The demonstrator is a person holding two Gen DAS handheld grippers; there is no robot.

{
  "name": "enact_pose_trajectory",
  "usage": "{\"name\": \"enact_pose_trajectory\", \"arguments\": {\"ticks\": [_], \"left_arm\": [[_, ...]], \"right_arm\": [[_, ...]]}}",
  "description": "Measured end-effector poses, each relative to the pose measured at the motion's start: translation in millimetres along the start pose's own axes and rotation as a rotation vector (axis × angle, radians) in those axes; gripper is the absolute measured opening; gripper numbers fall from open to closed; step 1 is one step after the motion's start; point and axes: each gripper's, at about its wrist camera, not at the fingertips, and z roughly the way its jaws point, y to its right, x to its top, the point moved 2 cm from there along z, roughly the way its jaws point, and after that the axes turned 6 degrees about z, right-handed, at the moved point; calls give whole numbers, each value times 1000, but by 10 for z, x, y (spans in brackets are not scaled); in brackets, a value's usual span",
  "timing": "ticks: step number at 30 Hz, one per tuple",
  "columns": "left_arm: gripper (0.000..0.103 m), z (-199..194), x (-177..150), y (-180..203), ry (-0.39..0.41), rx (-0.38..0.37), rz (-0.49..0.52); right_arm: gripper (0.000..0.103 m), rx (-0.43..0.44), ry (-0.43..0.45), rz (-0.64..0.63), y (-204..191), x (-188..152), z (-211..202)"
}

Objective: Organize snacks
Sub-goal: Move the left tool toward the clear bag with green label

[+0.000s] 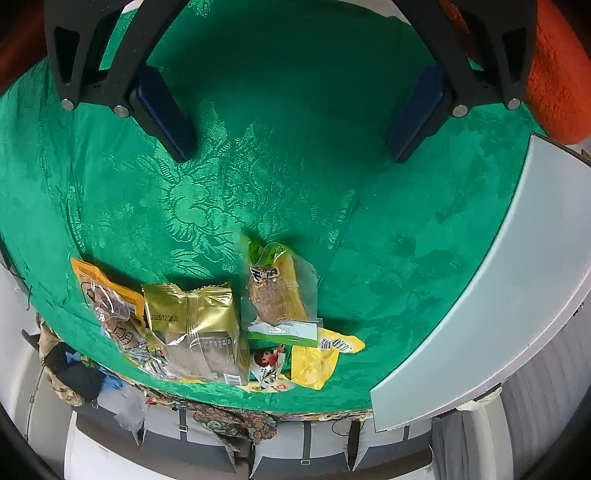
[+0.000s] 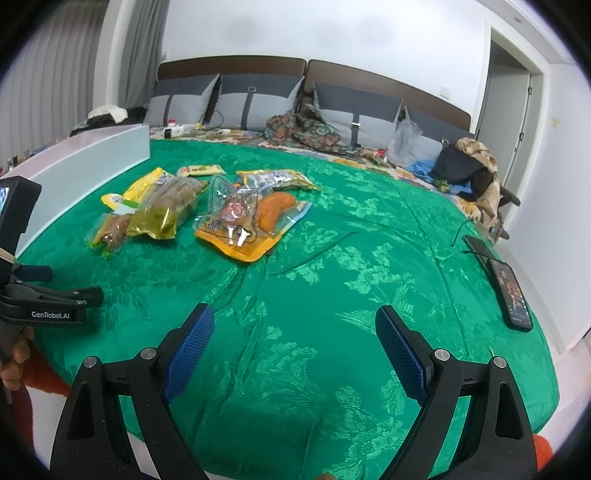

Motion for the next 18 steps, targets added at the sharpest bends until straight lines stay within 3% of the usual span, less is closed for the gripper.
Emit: {"name": "enact_pose_trajectory", "arguments": {"ticks": [6, 12, 18], "left_arm": [[103, 50, 43, 7, -9, -11, 19], [103, 53, 46, 12, -15, -22, 36], [103, 56, 41, 11, -12, -24, 40]], "right_arm": [[91, 15, -36, 17, 73, 54, 96], [91, -22, -190, 40, 295, 217, 543], [91, -37, -334, 138, 587, 71, 877]]}}
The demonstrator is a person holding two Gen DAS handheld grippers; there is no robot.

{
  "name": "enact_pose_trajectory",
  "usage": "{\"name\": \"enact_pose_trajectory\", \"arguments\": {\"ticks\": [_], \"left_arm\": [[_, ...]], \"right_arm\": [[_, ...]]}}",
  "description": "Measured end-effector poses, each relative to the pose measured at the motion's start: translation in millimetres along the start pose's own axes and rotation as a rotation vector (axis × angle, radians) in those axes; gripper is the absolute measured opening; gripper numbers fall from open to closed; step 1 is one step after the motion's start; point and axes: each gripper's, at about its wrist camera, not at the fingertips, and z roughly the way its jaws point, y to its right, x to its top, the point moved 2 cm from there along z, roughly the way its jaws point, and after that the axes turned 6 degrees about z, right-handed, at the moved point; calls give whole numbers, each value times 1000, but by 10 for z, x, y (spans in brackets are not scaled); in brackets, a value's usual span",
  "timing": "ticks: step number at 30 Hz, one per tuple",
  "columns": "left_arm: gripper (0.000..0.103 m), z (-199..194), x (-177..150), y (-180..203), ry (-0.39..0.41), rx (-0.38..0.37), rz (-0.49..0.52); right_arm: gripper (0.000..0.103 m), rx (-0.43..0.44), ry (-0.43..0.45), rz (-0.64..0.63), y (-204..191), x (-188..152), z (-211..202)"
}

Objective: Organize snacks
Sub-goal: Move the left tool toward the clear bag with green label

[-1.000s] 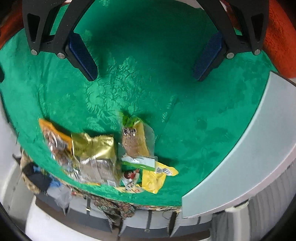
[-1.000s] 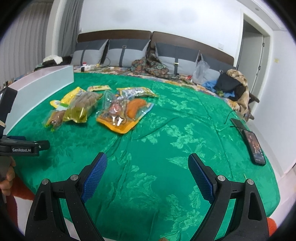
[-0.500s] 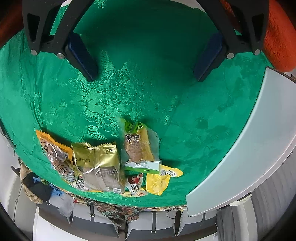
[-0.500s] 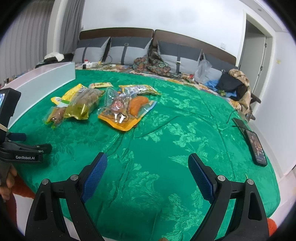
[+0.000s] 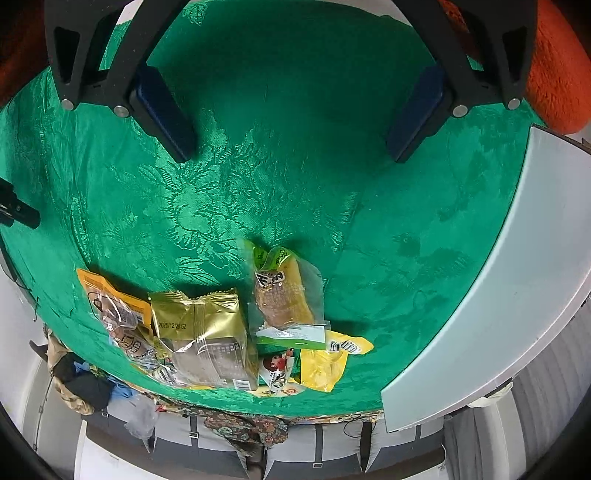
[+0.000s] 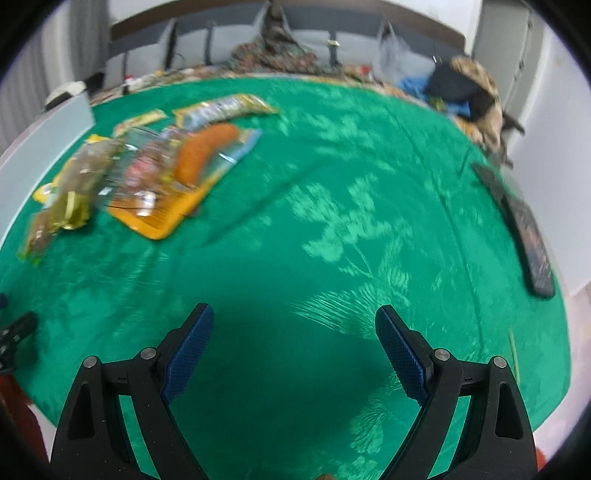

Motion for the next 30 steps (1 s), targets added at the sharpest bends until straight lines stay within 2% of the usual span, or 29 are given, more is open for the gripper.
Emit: {"name": "enact_pose_trajectory", "arguments": {"ticks": [9, 13, 17, 21, 30], "left_arm": [[103, -5, -13, 4, 8, 5, -3], [103, -6, -15, 4, 8, 5, -3], [103, -8, -14, 6, 9, 6, -5], [103, -7, -8, 12, 9, 9, -8], [103, -2, 6, 12, 10, 1, 4]], "right_arm": [[91, 6, -69, 27, 132, 152, 189], [91, 1, -50, 12, 146, 315, 326], [91, 34, -34, 59, 238, 414, 422], [93, 47, 31, 69, 265, 424, 455], [93, 51, 32, 71, 271, 437, 460]]}}
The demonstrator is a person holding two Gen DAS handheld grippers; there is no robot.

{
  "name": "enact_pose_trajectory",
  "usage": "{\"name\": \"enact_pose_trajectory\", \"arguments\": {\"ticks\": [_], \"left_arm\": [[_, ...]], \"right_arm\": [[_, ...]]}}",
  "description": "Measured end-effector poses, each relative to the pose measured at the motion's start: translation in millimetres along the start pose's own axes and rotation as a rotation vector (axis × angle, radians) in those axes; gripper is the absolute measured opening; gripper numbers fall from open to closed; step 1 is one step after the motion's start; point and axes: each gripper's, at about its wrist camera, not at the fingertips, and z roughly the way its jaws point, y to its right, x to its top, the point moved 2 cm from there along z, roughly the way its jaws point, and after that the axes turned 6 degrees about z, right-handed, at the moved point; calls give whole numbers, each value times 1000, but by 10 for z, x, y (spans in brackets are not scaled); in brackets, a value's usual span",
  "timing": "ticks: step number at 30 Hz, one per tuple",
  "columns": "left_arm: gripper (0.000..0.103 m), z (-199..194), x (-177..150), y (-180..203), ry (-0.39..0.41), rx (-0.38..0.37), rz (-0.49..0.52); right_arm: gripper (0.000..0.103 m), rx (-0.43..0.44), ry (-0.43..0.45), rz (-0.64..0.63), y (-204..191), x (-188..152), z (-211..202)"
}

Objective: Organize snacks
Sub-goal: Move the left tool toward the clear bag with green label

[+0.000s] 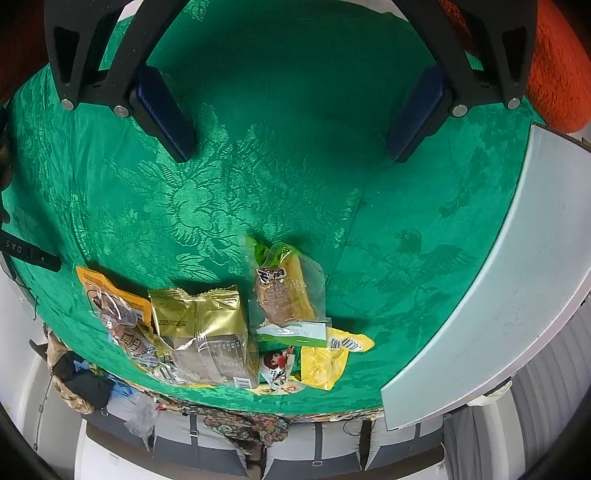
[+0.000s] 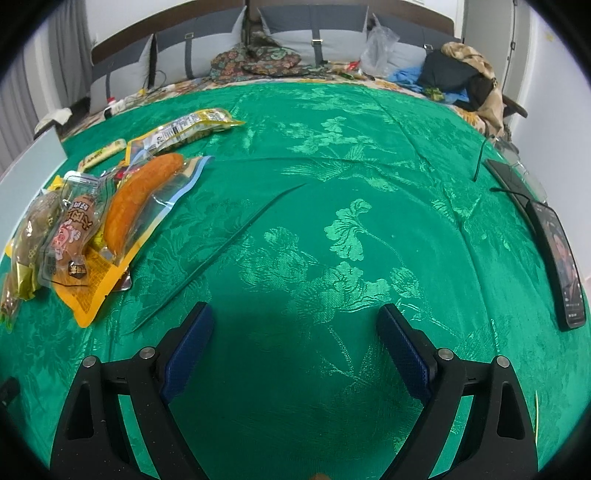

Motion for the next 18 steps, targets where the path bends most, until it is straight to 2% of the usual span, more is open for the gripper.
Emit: {"name": "enact_pose_trajectory", "arguments": {"ticks": [18], "left_arm": [[103, 13, -6, 15, 24, -7, 17]], "right_arm": [[93, -1, 0, -1, -1, 0, -1]]}}
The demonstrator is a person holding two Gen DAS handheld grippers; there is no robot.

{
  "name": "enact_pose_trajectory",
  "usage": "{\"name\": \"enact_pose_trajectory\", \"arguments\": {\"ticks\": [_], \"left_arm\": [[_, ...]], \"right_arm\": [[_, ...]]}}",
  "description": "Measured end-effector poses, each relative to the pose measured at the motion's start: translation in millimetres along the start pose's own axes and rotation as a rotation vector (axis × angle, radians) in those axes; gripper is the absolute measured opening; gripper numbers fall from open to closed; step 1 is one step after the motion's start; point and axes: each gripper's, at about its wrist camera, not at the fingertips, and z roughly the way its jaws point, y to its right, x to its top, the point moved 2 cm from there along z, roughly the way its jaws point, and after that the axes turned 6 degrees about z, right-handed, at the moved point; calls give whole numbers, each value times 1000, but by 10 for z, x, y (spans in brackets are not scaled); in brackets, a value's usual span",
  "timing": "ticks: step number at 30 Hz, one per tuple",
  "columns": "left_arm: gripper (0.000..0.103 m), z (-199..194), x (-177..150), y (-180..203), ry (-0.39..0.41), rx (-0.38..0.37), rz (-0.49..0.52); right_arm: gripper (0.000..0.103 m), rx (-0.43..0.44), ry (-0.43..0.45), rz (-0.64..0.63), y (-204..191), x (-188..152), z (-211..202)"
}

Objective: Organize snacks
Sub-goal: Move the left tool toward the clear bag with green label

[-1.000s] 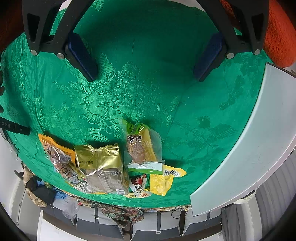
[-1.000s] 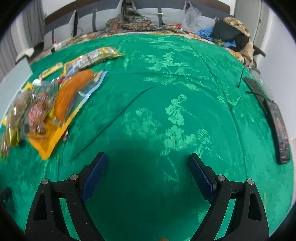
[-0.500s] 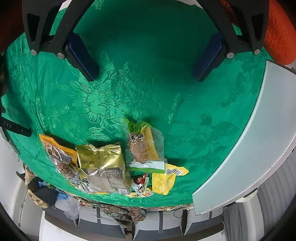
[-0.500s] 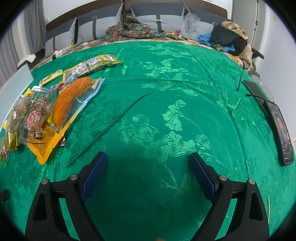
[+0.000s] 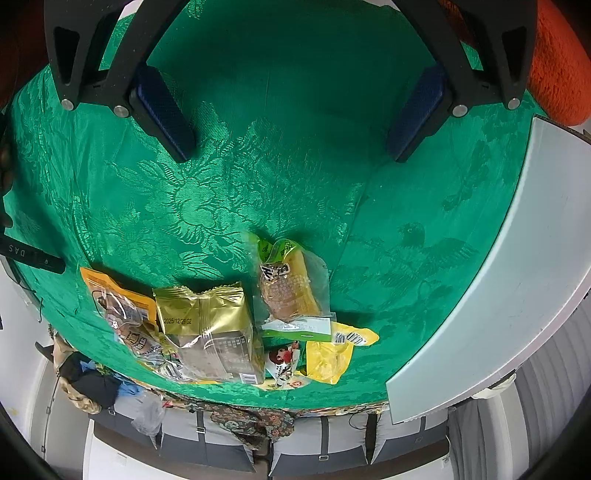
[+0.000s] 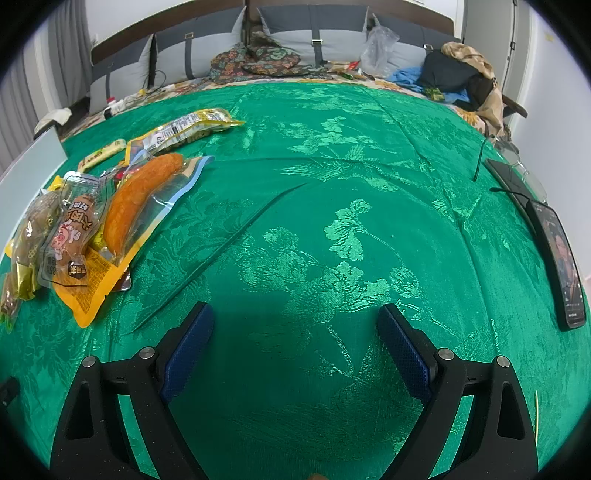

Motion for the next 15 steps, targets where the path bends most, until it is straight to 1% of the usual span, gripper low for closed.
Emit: {"name": "enact_pose_trajectory", "arguments": {"ticks": [15], "left_arm": [[103, 5, 11, 6, 1, -3, 9]], "right_arm": [[93, -1, 0, 0, 1, 0, -2]]}}
